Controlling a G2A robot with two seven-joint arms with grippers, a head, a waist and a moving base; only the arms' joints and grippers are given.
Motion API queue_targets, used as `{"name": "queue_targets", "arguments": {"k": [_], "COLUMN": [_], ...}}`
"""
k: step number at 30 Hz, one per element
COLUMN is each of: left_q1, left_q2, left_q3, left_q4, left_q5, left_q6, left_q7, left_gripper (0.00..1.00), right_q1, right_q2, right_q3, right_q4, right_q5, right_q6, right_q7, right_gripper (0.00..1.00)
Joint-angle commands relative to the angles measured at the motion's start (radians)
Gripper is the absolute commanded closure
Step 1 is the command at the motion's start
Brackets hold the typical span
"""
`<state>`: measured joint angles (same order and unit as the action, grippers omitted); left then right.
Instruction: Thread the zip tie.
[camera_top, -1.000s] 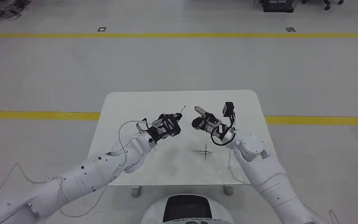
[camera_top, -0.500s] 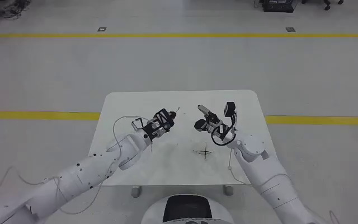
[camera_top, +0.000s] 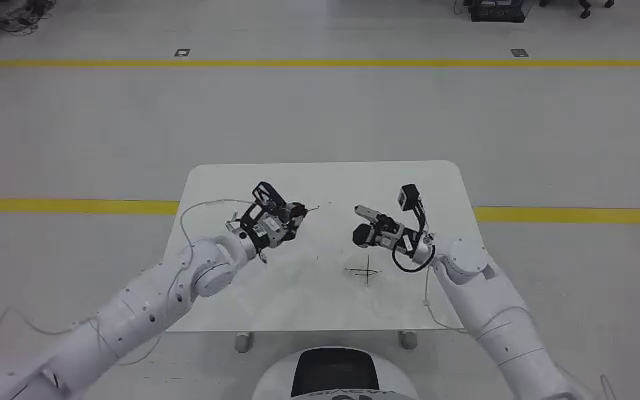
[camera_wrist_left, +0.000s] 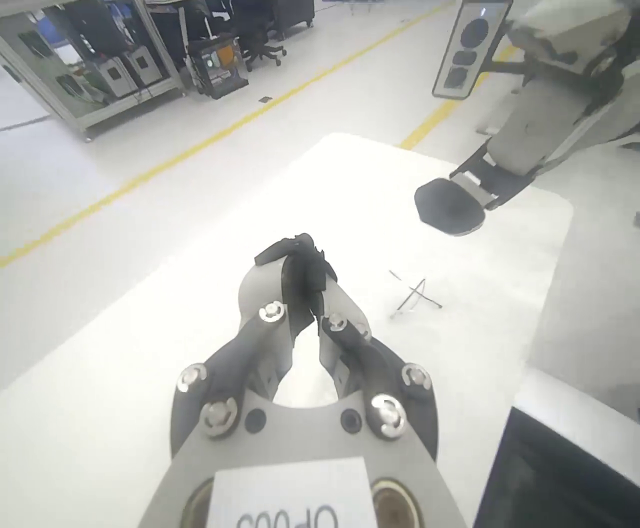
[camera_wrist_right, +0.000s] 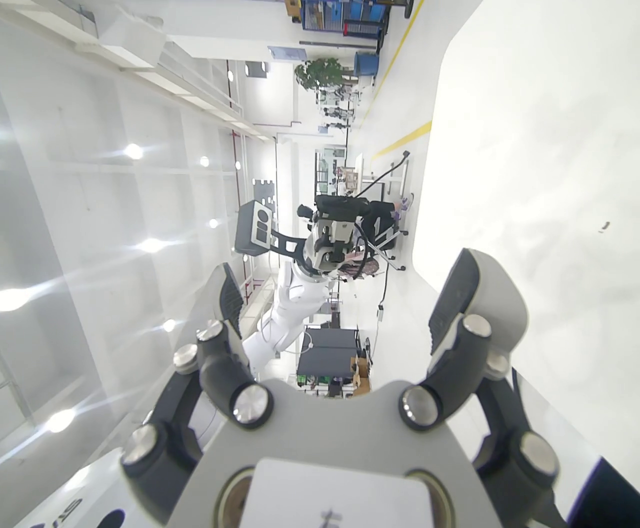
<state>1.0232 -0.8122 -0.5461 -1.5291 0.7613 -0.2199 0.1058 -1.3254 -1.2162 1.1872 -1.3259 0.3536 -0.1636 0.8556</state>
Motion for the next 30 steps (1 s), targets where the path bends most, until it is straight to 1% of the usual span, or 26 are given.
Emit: {"name": "queue_targets", "arguments": {"k": [1, 7, 8, 9, 10, 11, 13, 14, 15, 17, 18, 20, 21, 25, 30], "left_q1": [0.002, 0.002, 0.014, 0.02, 0.023, 0.023, 0.023, 0.025, 0.027, 0.027, 0.028, 0.032, 0.03, 0.037, 0.051], "left_q2": [-0.002, -0.002, -0.004, -0.006, -0.006, -0.007, -0.008, -0.009, -0.009, -0.008, -0.008, -0.008, -0.007, -0.008, -0.01], "left_q3": [-0.004, -0.004, -0.009, -0.018, -0.026, -0.033, -0.035, -0.037, -0.037, -0.04, -0.039, -0.042, -0.045, -0.058, -0.083], "left_q4": [0.005, 0.005, 0.004, 0.015, 0.033, 0.046, 0.047, 0.042, 0.041, 0.036, 0.03, 0.021, 0.022, 0.019, 0.019], "left_q5": [-0.015, -0.015, -0.073, -0.143, -0.202, -0.263, -0.337, -0.391, -0.455, -0.523, -0.567, -0.636, -0.666, -0.746, -0.797], "left_q6": [-0.02, -0.02, -0.036, -0.075, -0.115, -0.12, -0.12, -0.12, -0.12, -0.12, -0.12, -0.12, -0.12, -0.12, -0.12], "left_q7": [0.023, 0.023, 0.035, 0.038, 0.024, -0.008, -0.063, -0.076, -0.107, -0.14, -0.166, -0.194, -0.221, -0.264, -0.297], "left_gripper": [1.0, 1.0, 1.0, 1.0, 1.0, 1.0, 1.0, 1.0, 1.0, 1.0, 1.0, 1.0, 1.0, 1.0, 1.0], "right_q1": [0.0, 0.0, 0.0, -0.001, -0.001, 0.001, -0.002, -0.002, 0.002, 0.008, 0.013, 0.023, 0.029, 0.042, 0.052], "right_q2": [0.0, 0.0, 0.0, 0.0, 0.001, 0.006, 0.012, 0.015, 0.019, 0.024, 0.027, 0.03, 0.032, 0.034, 0.032], "right_q3": [0.0, 0.0, 0.0, 0.001, 0.004, 0.009, 0.019, 0.024, 0.03, 0.035, 0.035, 0.036, 0.036, 0.038, 0.043], "right_q4": [0.0, 0.0, 0.0, -0.001, -0.006, -0.005, 0.001, 0.004, 0.01, 0.019, 0.025, 0.035, 0.036, 0.043, 0.048], "right_q5": [0.0, 0.0, 0.0, 0.0, -0.009, -0.053, -0.078, -0.077, -0.092, -0.097, -0.097, -0.091, -0.087, -0.071, -0.05], "right_q6": [0.0, 0.0, 0.0, 0.0, -0.014, -0.049, -0.083, -0.096, -0.117, -0.139, -0.162, -0.176, -0.176, -0.176, -0.176], "right_q7": [-0.001, -0.001, -0.001, -0.005, -0.008, 0.01, 0.041, 0.061, 0.096, 0.139, 0.184, 0.229, 0.258, 0.32, 0.375], "right_gripper": [0.0, 0.0, 0.0, 0.0, 0.0, 0.0, 0.0, 0.0, 0.0, 0.0, 0.0, 0.0, 0.0, 0.0, 0.0]}}
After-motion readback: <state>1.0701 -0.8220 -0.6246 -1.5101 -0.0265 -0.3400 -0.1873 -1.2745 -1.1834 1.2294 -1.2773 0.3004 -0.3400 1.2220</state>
